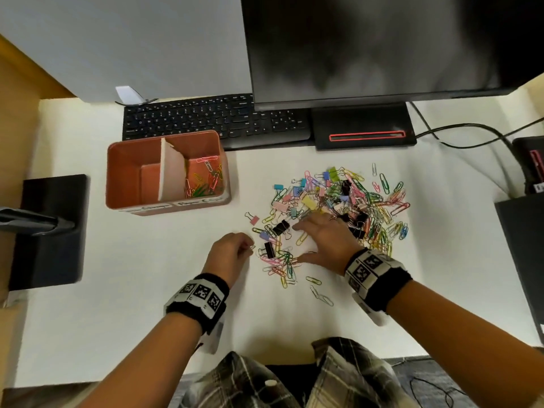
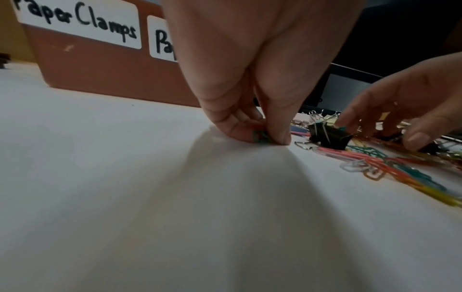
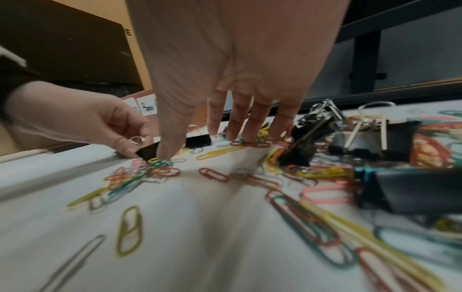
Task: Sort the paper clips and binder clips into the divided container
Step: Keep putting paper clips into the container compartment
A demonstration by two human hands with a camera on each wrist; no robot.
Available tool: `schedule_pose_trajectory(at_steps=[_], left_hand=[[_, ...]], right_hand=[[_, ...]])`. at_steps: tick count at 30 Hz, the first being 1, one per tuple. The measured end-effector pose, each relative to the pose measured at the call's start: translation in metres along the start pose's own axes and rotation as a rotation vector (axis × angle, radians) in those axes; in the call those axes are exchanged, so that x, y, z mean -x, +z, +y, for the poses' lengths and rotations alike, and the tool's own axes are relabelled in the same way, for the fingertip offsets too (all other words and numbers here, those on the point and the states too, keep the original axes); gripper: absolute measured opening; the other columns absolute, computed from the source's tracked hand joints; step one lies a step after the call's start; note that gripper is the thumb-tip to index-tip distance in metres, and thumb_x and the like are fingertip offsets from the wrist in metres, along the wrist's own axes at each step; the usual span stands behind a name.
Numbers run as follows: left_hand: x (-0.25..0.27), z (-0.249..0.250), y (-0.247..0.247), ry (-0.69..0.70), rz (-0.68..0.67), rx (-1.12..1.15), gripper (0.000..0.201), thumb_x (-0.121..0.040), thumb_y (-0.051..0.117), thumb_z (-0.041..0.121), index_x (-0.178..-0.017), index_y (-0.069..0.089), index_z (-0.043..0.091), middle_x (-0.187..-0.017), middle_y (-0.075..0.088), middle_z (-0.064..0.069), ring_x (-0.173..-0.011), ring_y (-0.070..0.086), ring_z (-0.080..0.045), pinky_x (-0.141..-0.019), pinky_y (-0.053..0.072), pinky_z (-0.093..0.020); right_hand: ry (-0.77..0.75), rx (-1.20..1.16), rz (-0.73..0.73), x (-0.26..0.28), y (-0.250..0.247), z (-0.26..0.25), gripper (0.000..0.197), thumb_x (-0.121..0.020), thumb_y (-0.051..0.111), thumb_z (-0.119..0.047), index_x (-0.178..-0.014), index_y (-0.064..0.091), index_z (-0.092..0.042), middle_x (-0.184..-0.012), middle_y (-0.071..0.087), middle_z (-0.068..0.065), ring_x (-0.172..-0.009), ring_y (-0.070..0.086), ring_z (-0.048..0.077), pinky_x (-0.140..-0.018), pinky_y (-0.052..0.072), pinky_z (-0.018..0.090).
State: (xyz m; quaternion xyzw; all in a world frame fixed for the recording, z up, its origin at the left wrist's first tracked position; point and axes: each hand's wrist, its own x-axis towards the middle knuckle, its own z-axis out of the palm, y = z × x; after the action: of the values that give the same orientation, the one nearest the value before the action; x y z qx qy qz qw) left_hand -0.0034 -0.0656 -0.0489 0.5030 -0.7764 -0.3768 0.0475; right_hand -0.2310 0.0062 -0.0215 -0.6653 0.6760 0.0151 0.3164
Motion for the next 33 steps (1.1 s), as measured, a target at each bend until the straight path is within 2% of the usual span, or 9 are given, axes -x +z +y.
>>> schedule_pose_trajectory(at_steps=[4, 9, 14, 17, 20, 26, 29, 31, 33], left_hand=[[-0.008, 0.006, -0.004, 0.056, 0.025, 0.058, 0.027, -0.08, 0.066, 0.002, -0.105, 0.065, 0.012, -0.083, 0.064, -0.001, -0.075, 0.057, -0.012, -0.075, 0.041, -0.008], [-0.027, 0.016, -0.001, 0.096, -0.041, 0.03, 0.027, -0.08, 0.065, 0.0, -0.105, 0.068, 0.008, -0.093, 0.063, -0.013, -0.087, 0.06, -0.021, -0.086, 0.045, -0.026], [-0.035, 0.02, -0.002, 0.039, -0.037, -0.076, 0.012, -0.086, 0.06, 0.009, -0.096, 0.066, 0.007, -0.095, 0.053, -0.004, -0.084, 0.054, -0.02, -0.074, 0.037, -0.023], [-0.034, 0.018, 0.001, 0.008, -0.02, -0.02, 0.008, -0.088, 0.057, 0.006, -0.091, 0.062, 0.002, -0.088, 0.051, 0.002, -0.088, 0.057, -0.007, -0.081, 0.04, -0.023], [-0.032, 0.015, 0.004, -0.008, -0.002, -0.004, 0.004, -0.085, 0.06, 0.003, -0.086, 0.063, 0.005, -0.093, 0.061, -0.008, -0.104, 0.06, -0.018, -0.086, 0.039, -0.019], [-0.03, 0.017, -0.002, -0.011, 0.037, 0.039, 0.005, -0.081, 0.066, 0.005, -0.086, 0.067, 0.004, -0.091, 0.066, -0.011, -0.091, 0.062, -0.022, -0.076, 0.032, -0.004], [-0.023, 0.024, -0.014, 0.061, 0.074, 0.076, 0.008, -0.079, 0.07, 0.006, -0.087, 0.069, 0.004, -0.086, 0.066, -0.008, -0.079, 0.06, -0.014, -0.073, 0.033, 0.004], [-0.016, 0.032, -0.031, 0.136, 0.112, 0.115, 0.009, -0.078, 0.07, 0.006, -0.087, 0.07, 0.007, -0.086, 0.065, -0.004, -0.075, 0.058, -0.002, -0.071, 0.037, 0.003], [-0.012, 0.039, -0.056, 0.169, 0.196, 0.122, 0.009, -0.079, 0.07, 0.008, -0.087, 0.069, 0.012, -0.085, 0.063, 0.001, -0.068, 0.056, -0.003, -0.066, 0.04, -0.003]], right_hand=[[-0.065, 0.046, -0.065, 0.003, 0.012, -0.021, 0.073, -0.073, 0.068, -0.05, -0.135, 0.037, -0.025, -0.132, 0.041, -0.002, -0.12, 0.042, 0.02, -0.103, 0.034, 0.042], [-0.025, -0.066, 0.01, -0.008, 0.026, -0.032, 0.066, -0.073, 0.072, -0.038, -0.129, 0.045, -0.016, -0.126, 0.043, 0.006, -0.111, 0.044, 0.025, -0.092, 0.041, 0.036], [-0.025, -0.235, 0.032, -0.023, 0.017, -0.019, 0.019, -0.084, 0.065, -0.018, -0.1, 0.066, -0.01, -0.106, 0.056, 0.006, -0.104, 0.05, 0.023, -0.091, 0.046, 0.038], [-0.037, -0.225, 0.015, -0.028, 0.011, -0.012, 0.015, -0.089, 0.057, -0.014, -0.097, 0.068, -0.008, -0.102, 0.06, 0.008, -0.101, 0.054, 0.024, -0.089, 0.047, 0.039], [-0.03, -0.196, 0.013, -0.03, 0.009, -0.008, 0.017, -0.091, 0.053, -0.014, -0.101, 0.066, -0.008, -0.103, 0.062, 0.008, -0.101, 0.054, 0.023, -0.087, 0.048, 0.038], [-0.04, -0.14, 0.034, -0.027, 0.012, -0.007, 0.017, -0.091, 0.051, -0.013, -0.094, 0.067, -0.009, -0.099, 0.057, 0.008, -0.094, 0.056, 0.025, -0.081, 0.049, 0.035], [-0.043, -0.129, 0.005, -0.024, 0.007, -0.006, 0.016, -0.091, 0.051, -0.013, -0.094, 0.066, -0.008, -0.099, 0.058, 0.008, -0.097, 0.054, 0.023, -0.084, 0.048, 0.033], [-0.069, -0.155, 0.015, -0.02, -0.004, -0.009, 0.016, -0.091, 0.052, -0.013, -0.092, 0.066, -0.008, -0.096, 0.062, 0.007, -0.094, 0.055, 0.021, -0.085, 0.048, 0.034], [-0.114, -0.171, 0.067, -0.018, -0.023, -0.02, 0.015, -0.09, 0.054, -0.015, -0.091, 0.067, -0.008, -0.092, 0.065, 0.005, -0.088, 0.056, 0.017, -0.081, 0.049, 0.032]])
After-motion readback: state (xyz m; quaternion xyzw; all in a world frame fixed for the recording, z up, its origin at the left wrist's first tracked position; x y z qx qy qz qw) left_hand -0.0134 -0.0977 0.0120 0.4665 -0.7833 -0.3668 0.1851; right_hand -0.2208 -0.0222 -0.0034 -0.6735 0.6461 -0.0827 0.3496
